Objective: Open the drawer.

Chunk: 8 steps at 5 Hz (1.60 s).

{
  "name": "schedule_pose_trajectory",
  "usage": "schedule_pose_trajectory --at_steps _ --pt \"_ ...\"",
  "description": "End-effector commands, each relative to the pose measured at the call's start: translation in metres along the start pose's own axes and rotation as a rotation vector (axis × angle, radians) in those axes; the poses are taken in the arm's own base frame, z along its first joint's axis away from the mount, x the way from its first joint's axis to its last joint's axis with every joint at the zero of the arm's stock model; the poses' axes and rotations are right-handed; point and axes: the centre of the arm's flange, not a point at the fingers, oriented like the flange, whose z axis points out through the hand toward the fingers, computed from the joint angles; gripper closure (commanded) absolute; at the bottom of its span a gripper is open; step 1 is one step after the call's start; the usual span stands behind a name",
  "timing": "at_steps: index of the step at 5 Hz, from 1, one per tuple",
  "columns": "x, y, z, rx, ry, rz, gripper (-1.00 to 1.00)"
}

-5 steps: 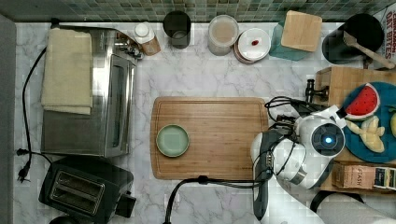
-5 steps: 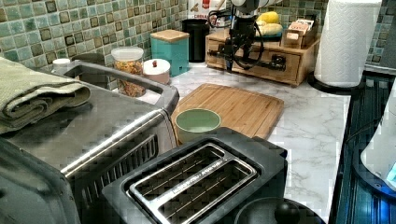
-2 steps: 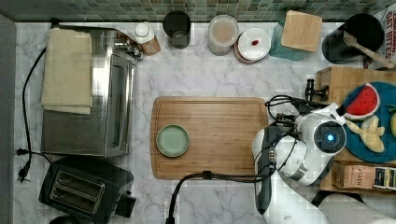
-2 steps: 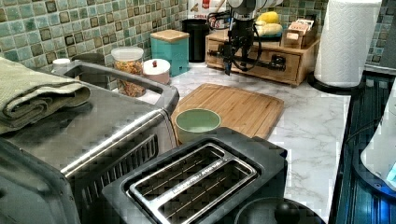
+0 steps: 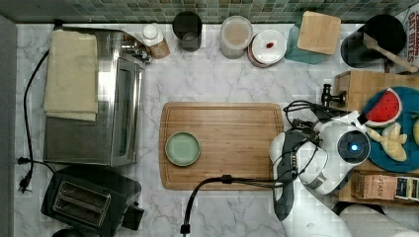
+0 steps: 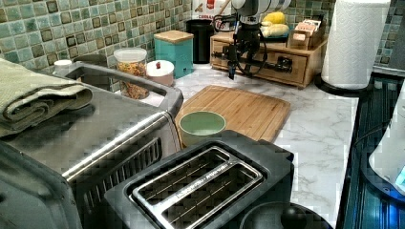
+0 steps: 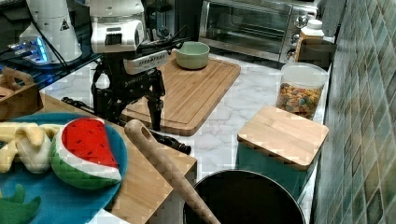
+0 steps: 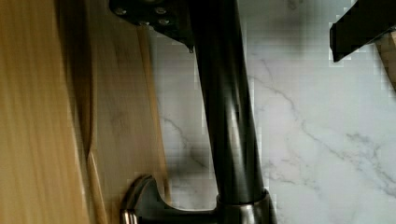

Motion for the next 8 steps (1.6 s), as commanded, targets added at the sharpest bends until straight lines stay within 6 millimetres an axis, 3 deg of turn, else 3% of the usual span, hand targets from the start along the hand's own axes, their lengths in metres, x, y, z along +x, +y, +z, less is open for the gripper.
schedule_pose_trajectory --at_steps 1,2,4,5,8 --pt "-0.065 -0.274 0.008 0.136 -0.134 -0.223 -1.00" --pt "-0.071 -0.294 0.003 0.125 -0.146 -0.244 -1.00" --pt "-0.085 -0.309 -0.013 0.142 -0.194 -0.224 -1.00" --pt "-0.093 -0.314 -0.025 0.126 -0.189 -0.153 -1.00" --pt "-0.093 -0.314 -0.025 0.125 -0.189 -0.153 -1.00"
